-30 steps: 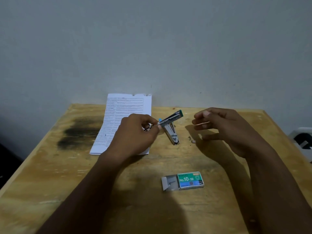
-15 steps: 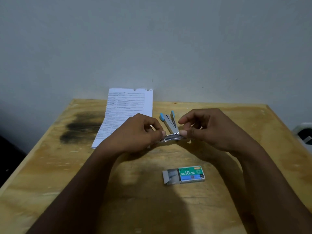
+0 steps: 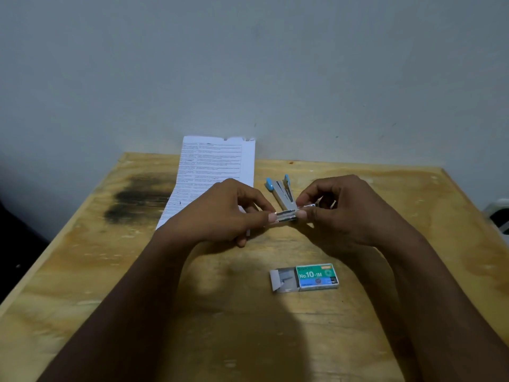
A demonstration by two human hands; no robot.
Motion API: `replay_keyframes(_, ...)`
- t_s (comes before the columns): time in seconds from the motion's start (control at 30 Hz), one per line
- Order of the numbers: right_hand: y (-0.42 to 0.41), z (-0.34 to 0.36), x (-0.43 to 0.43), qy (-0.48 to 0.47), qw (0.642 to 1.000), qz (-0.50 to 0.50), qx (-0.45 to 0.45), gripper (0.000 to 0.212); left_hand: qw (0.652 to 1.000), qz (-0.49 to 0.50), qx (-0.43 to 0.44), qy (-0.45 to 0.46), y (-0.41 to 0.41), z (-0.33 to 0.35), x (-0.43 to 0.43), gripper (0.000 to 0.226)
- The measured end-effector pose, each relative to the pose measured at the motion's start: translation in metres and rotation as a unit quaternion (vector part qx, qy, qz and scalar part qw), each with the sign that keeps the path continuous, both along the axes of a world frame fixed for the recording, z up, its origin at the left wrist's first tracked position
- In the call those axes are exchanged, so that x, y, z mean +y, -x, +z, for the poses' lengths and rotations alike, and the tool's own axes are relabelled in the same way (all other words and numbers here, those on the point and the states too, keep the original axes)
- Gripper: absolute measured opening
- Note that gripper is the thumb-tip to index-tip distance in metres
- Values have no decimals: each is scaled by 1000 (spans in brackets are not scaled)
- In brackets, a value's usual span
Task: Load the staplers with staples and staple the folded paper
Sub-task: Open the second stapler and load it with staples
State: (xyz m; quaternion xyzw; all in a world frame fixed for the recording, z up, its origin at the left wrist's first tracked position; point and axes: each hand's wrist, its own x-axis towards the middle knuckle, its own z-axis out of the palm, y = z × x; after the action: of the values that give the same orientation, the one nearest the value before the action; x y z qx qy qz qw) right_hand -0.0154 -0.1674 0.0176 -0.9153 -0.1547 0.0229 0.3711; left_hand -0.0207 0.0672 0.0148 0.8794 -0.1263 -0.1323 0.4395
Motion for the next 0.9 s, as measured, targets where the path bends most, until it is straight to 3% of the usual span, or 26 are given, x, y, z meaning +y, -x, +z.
replay_keyframes(0.13,12,16,-3,-31,997,65,-28,16,998,42,-36,-38,-2,0,7,17)
replay_keyframes(0.2,21,24,-1,-33,989,133,47,14,996,56,-43,-51,-3,0,10,20)
replay_keyframes(0.3,29,21,13,48,966,203,154,13,996,61,-42,-45,-5,0,12,18)
replay_keyframes(0.5,30,9,30,122,959,213,141,15,998,42,-24,-30,-7,-2,12,12)
replay_keyframes(0.9,25,19,15,38,960,204,190,7,998,49,-16,-34,-6,0,9,16)
